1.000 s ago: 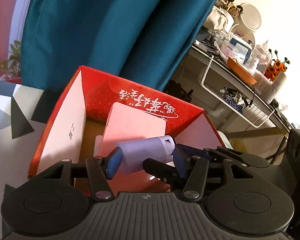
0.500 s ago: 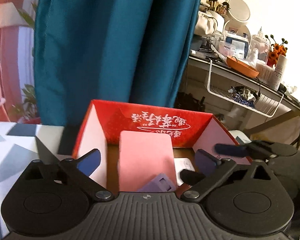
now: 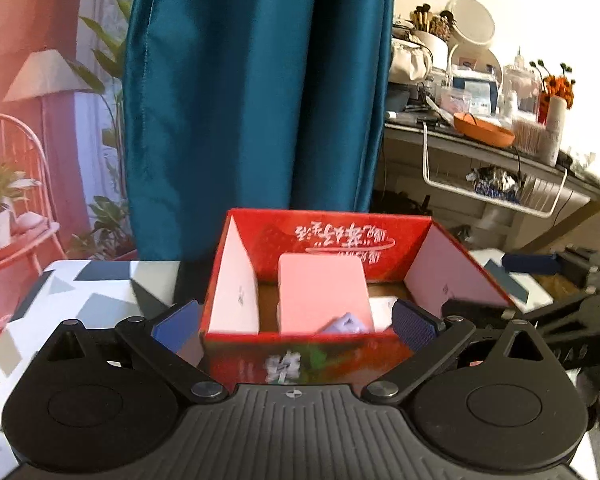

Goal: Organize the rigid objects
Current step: 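Move both grippers back to the blue-capped small bottle on the table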

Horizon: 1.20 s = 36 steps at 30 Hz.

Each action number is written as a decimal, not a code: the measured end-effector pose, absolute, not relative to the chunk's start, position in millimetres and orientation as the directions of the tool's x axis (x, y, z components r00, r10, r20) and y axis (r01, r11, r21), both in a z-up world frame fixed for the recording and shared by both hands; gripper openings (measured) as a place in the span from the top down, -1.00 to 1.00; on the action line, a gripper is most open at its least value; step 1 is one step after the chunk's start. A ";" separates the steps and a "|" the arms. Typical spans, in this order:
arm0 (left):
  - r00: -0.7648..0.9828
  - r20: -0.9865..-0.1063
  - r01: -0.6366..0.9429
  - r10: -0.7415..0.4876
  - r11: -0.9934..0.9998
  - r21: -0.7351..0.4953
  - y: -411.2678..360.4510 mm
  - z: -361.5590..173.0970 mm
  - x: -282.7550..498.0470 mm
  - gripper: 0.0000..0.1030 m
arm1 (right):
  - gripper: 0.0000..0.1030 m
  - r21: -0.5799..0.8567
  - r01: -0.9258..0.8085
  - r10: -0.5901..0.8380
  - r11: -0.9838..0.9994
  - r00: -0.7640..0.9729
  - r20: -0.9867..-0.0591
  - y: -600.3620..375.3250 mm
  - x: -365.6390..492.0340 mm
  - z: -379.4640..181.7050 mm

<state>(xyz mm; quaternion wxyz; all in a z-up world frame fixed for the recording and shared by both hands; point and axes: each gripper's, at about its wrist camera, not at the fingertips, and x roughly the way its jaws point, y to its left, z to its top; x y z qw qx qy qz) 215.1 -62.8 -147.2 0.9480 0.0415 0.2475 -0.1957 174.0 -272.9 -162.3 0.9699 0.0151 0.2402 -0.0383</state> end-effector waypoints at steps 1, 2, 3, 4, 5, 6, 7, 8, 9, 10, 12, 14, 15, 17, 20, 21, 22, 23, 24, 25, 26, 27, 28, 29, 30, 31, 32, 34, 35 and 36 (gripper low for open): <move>0.804 -0.485 0.391 -0.344 0.920 -0.005 -62.5 -147.4 208.1 -1.00 | -0.99 0.016 0.086 -0.069 0.996 0.884 -0.462 -271.9 168.3 -161.7; 0.805 -0.485 0.391 -0.341 0.920 0.001 -62.2 -147.8 202.9 -1.00 | -0.99 0.021 0.089 -0.070 0.996 0.888 -0.455 -271.0 162.3 -161.4; 0.805 -0.487 0.390 -0.340 0.921 0.003 -61.0 -148.5 197.5 -1.00 | -0.99 0.025 0.092 -0.071 0.995 0.891 -0.449 -269.9 156.8 -161.0; 0.805 -0.489 0.387 -0.336 0.922 0.002 -60.7 -150.0 191.0 -1.00 | -0.99 0.028 0.093 -0.071 0.995 0.893 -0.444 -269.1 152.7 -161.2; 0.805 -0.489 0.384 -0.335 0.923 -0.002 -59.4 -150.5 185.7 -1.00 | -0.99 0.031 0.094 -0.071 0.995 0.896 -0.439 -267.7 147.2 -161.4; 0.804 -0.490 0.381 -0.336 0.925 -0.007 -57.9 -151.1 180.1 -1.00 | -0.99 0.033 0.095 -0.071 0.995 0.897 -0.435 -266.6 141.7 -162.0; 0.804 -0.491 0.377 -0.334 0.926 -0.011 -56.4 -151.9 174.8 -1.00 | -0.99 0.034 0.095 -0.071 0.995 0.898 -0.433 -265.3 136.5 -162.8; 0.806 -0.491 0.372 -0.332 0.928 -0.016 -55.2 -152.6 169.8 -1.00 | -0.99 0.034 0.095 -0.071 0.995 0.900 -0.431 -263.6 131.2 -163.7; 0.806 -0.490 0.369 -0.331 0.929 -0.020 -53.9 -153.4 165.0 -1.00 | -0.99 0.034 0.093 -0.070 0.995 0.901 -0.428 -262.2 125.6 -165.1; 0.807 -0.490 0.366 -0.329 0.930 -0.023 -52.9 -154.7 161.2 -1.00 | -0.99 0.034 0.092 -0.069 0.995 0.902 -0.427 -260.6 121.1 -166.2; 0.807 -0.495 0.356 -0.322 0.934 -0.028 -51.4 -158.3 155.5 -1.00 | -0.99 0.036 0.092 -0.068 0.995 0.903 -0.425 -257.8 112.0 -169.8; 0.803 -0.503 0.350 -0.319 0.936 -0.036 -51.1 -161.9 152.3 -1.00 | -0.99 0.041 0.091 -0.065 0.995 0.901 -0.430 -256.4 104.7 -175.3; 0.799 -0.509 0.349 -0.319 0.936 -0.040 -50.6 -163.9 152.3 -1.00 | -0.99 0.042 0.092 -0.065 0.995 0.899 -0.433 -255.7 102.0 -178.1; 0.792 -0.523 0.341 -0.317 0.939 -0.053 -49.8 -169.6 152.7 -1.00 | -0.99 0.047 0.094 -0.064 0.994 0.895 -0.442 -253.9 96.8 -185.5; 0.776 -0.548 0.329 -0.311 0.942 -0.067 -48.2 -179.2 154.8 -1.00 | -0.99 0.056 0.100 -0.063 0.993 0.884 -0.463 -253.6 91.1 -197.8; 0.772 -0.556 0.326 -0.308 0.943 -0.070 -47.4 -182.5 154.5 -1.00 | -0.99 0.060 0.102 -0.062 0.993 0.878 -0.474 -254.3 89.5 -203.1; 0.766 -0.565 0.323 -0.307 0.944 -0.074 -46.9 -186.2 155.4 -1.00 | -0.99 0.061 0.102 -0.060 0.993 0.872 -0.486 -254.9 88.8 -207.2; 0.761 -0.572 0.320 -0.305 0.944 -0.078 -46.9 -190.0 155.6 -1.00 | -0.99 0.061 0.102 -0.058 0.993 0.865 -0.499 -255.6 88.2 -212.4; 0.758 -0.577 0.316 -0.303 0.945 -0.081 -46.9 -193.8 156.2 -1.00 | -0.99 0.058 0.101 -0.057 0.993 0.858 -0.511 -256.8 87.2 -217.9; 0.755 -0.583 0.311 -0.299 0.947 -0.083 -47.0 -197.3 155.3 -1.00 | -0.99 0.056 0.099 -0.055 0.994 0.852 -0.521 -258.4 85.4 -223.1; 0.749 -0.591 0.309 -0.298 0.947 -0.087 -47.4 -200.8 155.6 -1.00 | -0.98 0.055 0.098 -0.053 0.994 0.844 -0.533 -260.7 83.6 -228.9; 0.740 -0.601 0.310 -0.301 0.946 -0.093 -48.3 -204.1 156.3 -1.00 | -0.97 0.054 0.098 -0.053 0.994 0.837 -0.545 -263.3 82.4 -233.7; 0.730 -0.611 0.314 -0.307 0.944 -0.100 -49.6 -207.9 157.4 -1.00 | -0.95 0.051 0.098 -0.053 0.994 0.829 -0.557 -265.5 80.9 -238.4; 0.724 -0.617 0.317 -0.310 0.943 -0.102 -51.0 -210.6 158.0 -1.00 | -0.88 0.042 0.095 -0.054 0.995 0.820 -0.570 -268.4 78.7 -243.7; 0.719 -0.622 0.320 -0.311 0.942 -0.102 -52.8 -212.9 159.5 -1.00 | -0.81 0.033 0.091 -0.055 0.995 0.812 -0.581 -271.1 76.8 -248.3; 0.714 -0.626 0.323 -0.313 0.941 -0.101 -55.4 -215.4 160.5 -1.00 | -0.79 0.026 0.089 -0.057 0.996 0.806 -0.590 -273.1 75.3 -252.0; 0.711 -0.628 0.327 -0.315 0.940 -0.101 -57.8 -217.5 161.4 -1.00 | -0.75 0.018 0.090 -0.061 0.996 0.799 -0.598 -276.1 73.5 -255.9; 0.701 -0.634 0.340 -0.325 0.935 -0.103 -64.1 -220.9 162.0 -1.00 | -0.67 0.019 0.095 -0.064 0.995 0.789 -0.611 -283.1 70.2 -262.9; 0.697 -0.637 0.346 -0.329 0.933 -0.103 -66.9 -222.3 162.1 -1.00 | -0.61 0.022 0.096 -0.062 0.995 0.785 -0.616 -286.9 69.6 -265.2; 0.692 -0.640 0.352 -0.333 0.930 -0.103 -69.5 -223.8 162.2 -1.00 | -0.57 0.023 0.098 -0.062 0.995 0.780 -0.622 -290.1 68.7 -268.1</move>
